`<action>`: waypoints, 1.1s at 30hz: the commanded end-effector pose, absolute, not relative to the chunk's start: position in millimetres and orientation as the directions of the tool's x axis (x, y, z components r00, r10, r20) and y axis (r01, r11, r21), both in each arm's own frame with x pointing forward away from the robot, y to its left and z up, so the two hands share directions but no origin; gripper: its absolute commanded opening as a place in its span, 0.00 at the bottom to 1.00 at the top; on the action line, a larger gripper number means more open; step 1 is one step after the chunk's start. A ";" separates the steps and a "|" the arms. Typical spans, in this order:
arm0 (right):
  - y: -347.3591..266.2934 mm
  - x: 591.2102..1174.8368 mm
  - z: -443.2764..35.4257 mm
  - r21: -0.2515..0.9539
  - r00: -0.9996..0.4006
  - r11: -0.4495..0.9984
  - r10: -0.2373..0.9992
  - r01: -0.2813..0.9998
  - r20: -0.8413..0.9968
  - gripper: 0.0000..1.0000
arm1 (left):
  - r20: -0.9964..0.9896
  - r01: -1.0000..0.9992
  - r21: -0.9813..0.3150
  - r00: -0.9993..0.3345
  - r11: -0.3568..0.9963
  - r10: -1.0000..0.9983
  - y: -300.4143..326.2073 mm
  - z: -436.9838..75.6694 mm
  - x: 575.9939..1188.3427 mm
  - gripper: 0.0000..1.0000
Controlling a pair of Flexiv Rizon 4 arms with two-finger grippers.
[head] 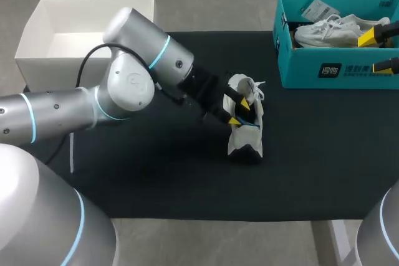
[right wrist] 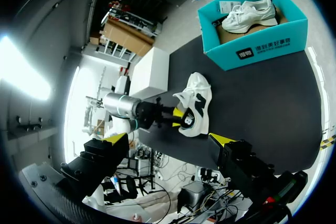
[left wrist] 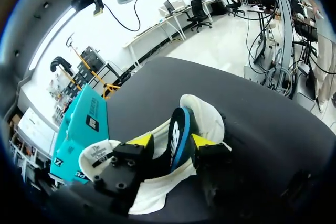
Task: Take the shoe out of the shoebox, open the shoe tongue, remove and reinsert the insole, then place the shoe into the shoebox
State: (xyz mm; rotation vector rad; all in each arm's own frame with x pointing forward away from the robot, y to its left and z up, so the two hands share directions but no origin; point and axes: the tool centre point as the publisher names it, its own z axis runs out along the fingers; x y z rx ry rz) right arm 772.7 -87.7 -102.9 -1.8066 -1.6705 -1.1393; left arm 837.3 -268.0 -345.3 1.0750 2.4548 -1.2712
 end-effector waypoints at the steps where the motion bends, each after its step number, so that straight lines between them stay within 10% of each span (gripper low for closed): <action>1: -87.5 772.5 -103.1 0.216 -0.059 -0.186 0.611 0.959 0.790 1.00 | -0.451 0.670 -0.646 -0.722 0.367 0.524 -264.9 -344.6 834.0 0.38; 10: -87.5 772.5 -103.1 0.216 -0.059 -0.186 0.611 0.959 0.790 1.00 | -0.437 0.668 -0.659 -0.715 0.347 0.546 -269.5 -350.5 831.7 0.00; 33: -87.5 772.5 -103.1 0.216 -0.059 -0.186 0.611 0.959 0.790 1.00 | -0.394 0.686 -0.593 -0.704 0.422 0.590 -271.7 -375.0 851.3 0.00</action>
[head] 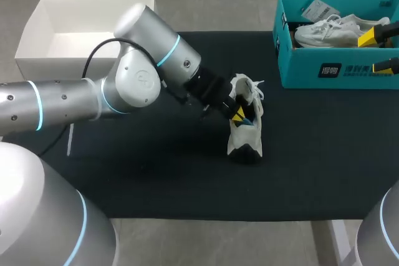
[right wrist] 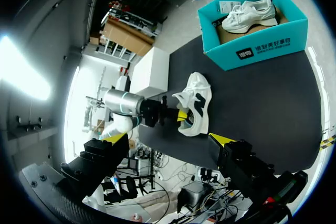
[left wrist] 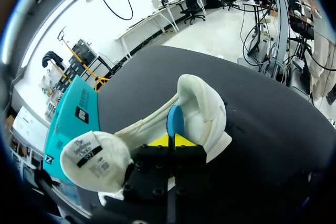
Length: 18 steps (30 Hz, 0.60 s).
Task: Take the shoe out of the shoebox, open the shoe tongue, remove and reinsert the insole, then place the shoe into the shoebox
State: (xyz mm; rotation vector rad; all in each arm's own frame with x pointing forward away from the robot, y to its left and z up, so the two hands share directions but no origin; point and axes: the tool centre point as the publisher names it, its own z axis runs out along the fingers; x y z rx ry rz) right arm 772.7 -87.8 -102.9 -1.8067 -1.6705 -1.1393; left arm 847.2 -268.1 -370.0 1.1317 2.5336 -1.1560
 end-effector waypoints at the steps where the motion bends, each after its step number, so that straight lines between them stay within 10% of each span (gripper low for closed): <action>1: -87.5 772.5 -103.1 0.216 -0.059 -0.186 0.611 0.959 0.790 1.00 | -0.395 0.688 -0.590 -0.703 0.423 0.592 -272.1 -375.8 851.5 0.00; 18: -87.5 772.5 -103.1 0.216 -0.059 -0.186 0.611 0.959 0.790 1.00 | -0.461 0.711 -0.564 -0.694 0.420 0.554 -270.3 -365.8 854.4 0.00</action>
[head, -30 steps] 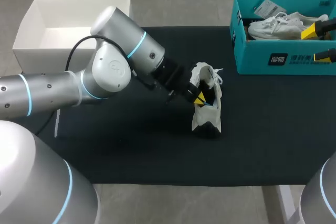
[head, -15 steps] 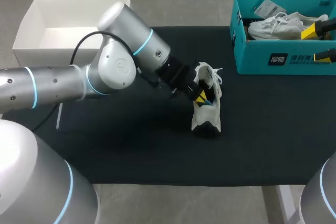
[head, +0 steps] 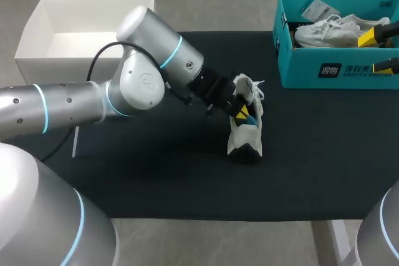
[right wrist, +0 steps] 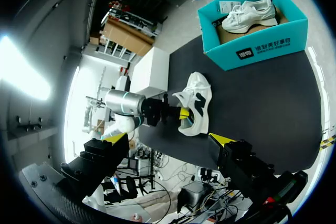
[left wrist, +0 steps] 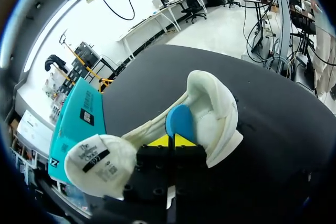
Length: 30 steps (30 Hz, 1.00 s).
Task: Take the shoe out of the shoebox, open the shoe tongue, remove and reinsert the insole, then place the shoe into the shoebox
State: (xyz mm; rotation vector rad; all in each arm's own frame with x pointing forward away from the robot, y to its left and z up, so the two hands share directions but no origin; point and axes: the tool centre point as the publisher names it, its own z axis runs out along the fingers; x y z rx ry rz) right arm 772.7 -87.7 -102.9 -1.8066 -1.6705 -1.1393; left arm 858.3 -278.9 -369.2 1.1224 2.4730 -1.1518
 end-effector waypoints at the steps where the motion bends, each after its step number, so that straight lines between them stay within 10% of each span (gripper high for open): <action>1: -87.5 772.5 -103.1 0.216 -0.059 -0.186 0.611 0.959 0.790 1.00 | -0.461 0.712 -0.559 -0.693 0.425 0.555 -269.1 -365.4 854.4 0.00; 15: -87.5 772.5 -103.1 0.216 -0.059 -0.186 0.611 0.959 0.790 1.00 | -0.431 0.693 -0.633 -0.685 0.345 0.587 -271.2 -352.0 838.3 0.00; 16: -87.5 772.5 -103.1 0.216 -0.059 -0.186 0.611 0.959 0.790 1.00 | -0.431 0.688 -0.642 -0.689 0.340 0.583 -269.7 -349.5 837.1 0.04; 22: -87.5 772.5 -103.1 0.216 -0.059 -0.186 0.611 0.959 0.790 1.00 | -0.412 0.666 -0.660 -0.708 0.348 0.574 -265.6 -347.8 836.2 0.96; 28: -87.5 772.5 -103.1 0.216 -0.059 -0.186 0.611 0.959 0.790 1.00 | -0.395 0.659 -0.664 -0.711 0.353 0.582 -268.0 -351.1 835.8 1.00; 30: -87.5 772.5 -103.1 0.216 -0.059 -0.186 0.611 0.959 0.790 1.00 | -0.398 0.659 -0.669 -0.709 0.345 0.583 -269.7 -349.8 835.9 0.82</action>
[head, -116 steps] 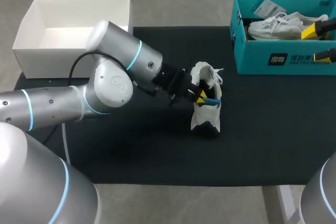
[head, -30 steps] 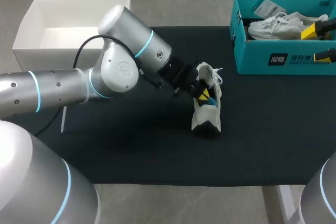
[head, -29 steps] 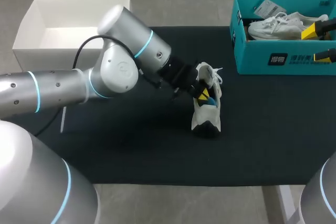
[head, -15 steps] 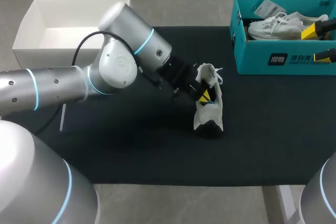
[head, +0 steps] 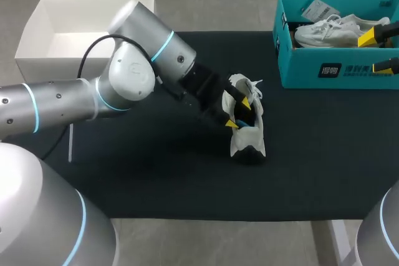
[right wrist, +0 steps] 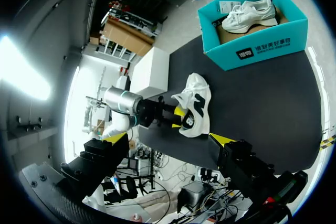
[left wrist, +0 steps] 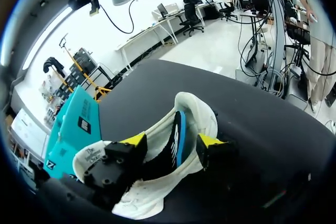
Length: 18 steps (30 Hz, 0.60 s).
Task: Take the shoe out of the shoebox, open the shoe tongue, remove and reinsert the insole, then place the shoe into the shoebox
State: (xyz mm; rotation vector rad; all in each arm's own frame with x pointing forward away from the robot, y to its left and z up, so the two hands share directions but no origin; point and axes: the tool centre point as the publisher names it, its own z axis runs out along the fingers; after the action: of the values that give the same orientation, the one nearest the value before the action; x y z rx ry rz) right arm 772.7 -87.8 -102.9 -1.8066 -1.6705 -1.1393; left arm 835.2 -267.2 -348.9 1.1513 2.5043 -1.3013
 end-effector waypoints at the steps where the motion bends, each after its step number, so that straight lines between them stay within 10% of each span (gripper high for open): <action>1: -87.5 772.5 -103.1 0.216 -0.059 -0.186 0.611 0.959 0.790 1.00 | -0.398 0.660 -0.668 -0.707 0.343 0.584 -270.2 -349.6 835.9 0.65; 6: -87.5 772.5 -103.1 0.216 -0.059 -0.186 0.611 0.959 0.790 1.00 | -0.399 0.664 -0.667 -0.702 0.339 0.590 -273.0 -351.0 837.4 0.03; 18: -87.5 772.5 -103.1 0.216 -0.059 -0.186 0.611 0.959 0.790 1.00 | -0.338 0.674 -0.659 -0.661 0.333 0.670 -269.3 -338.2 838.8 0.00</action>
State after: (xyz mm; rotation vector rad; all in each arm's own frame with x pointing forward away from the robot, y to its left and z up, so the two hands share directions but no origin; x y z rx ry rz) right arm 772.7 -87.7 -102.9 -1.8066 -1.6705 -1.1392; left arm 833.7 -266.1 -347.1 1.2518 2.5164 -1.3135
